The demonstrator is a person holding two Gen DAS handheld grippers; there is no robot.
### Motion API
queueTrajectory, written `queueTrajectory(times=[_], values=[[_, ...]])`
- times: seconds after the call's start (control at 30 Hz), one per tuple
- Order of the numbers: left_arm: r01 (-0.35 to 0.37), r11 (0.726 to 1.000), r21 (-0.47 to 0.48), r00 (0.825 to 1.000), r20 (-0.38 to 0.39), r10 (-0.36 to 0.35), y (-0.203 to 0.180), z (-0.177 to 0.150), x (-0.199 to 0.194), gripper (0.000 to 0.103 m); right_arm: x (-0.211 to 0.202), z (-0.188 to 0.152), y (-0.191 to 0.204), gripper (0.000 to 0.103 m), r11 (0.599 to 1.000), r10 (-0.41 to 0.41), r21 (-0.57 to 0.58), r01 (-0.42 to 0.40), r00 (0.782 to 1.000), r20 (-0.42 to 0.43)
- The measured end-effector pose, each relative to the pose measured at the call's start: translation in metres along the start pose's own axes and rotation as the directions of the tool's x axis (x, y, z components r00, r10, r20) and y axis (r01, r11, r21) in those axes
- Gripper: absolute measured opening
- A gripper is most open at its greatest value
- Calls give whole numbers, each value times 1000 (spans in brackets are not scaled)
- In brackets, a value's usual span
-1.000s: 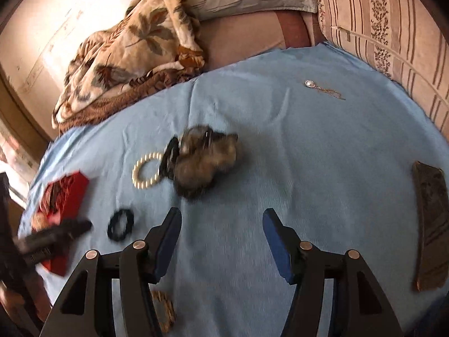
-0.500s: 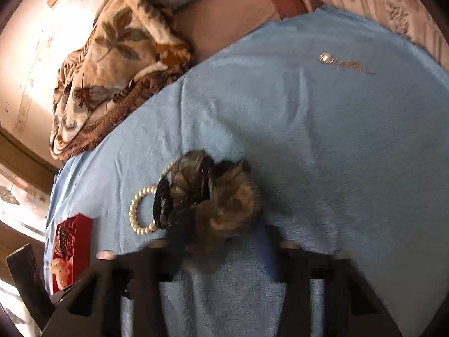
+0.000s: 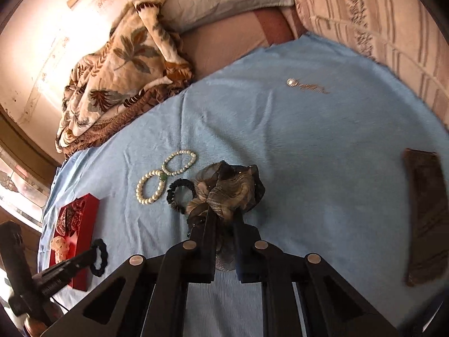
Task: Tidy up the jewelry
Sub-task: 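Grasp the grey sheer scrunchie with the right tool while the left grasps the black hair tie, then carry the grey scrunchie in the right tool and hair tie in the left over the red tray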
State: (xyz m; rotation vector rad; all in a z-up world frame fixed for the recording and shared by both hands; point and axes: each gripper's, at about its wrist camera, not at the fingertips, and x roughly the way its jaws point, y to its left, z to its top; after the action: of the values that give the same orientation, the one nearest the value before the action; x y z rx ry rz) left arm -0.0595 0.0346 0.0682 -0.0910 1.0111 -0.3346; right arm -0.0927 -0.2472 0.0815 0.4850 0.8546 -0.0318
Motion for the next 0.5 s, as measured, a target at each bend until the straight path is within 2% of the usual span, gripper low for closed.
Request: queueTrajectory(times=[0.23,0.5], values=[[-34,999,11,998,46,33,-4,-17,-28,8,-25,-10,18,11,999,-10,-53,12,999,39],[-70,998,0,993,93,69,3,-32,-52,8,-37,-22,45,11,992,-8,-122,13,999,35]])
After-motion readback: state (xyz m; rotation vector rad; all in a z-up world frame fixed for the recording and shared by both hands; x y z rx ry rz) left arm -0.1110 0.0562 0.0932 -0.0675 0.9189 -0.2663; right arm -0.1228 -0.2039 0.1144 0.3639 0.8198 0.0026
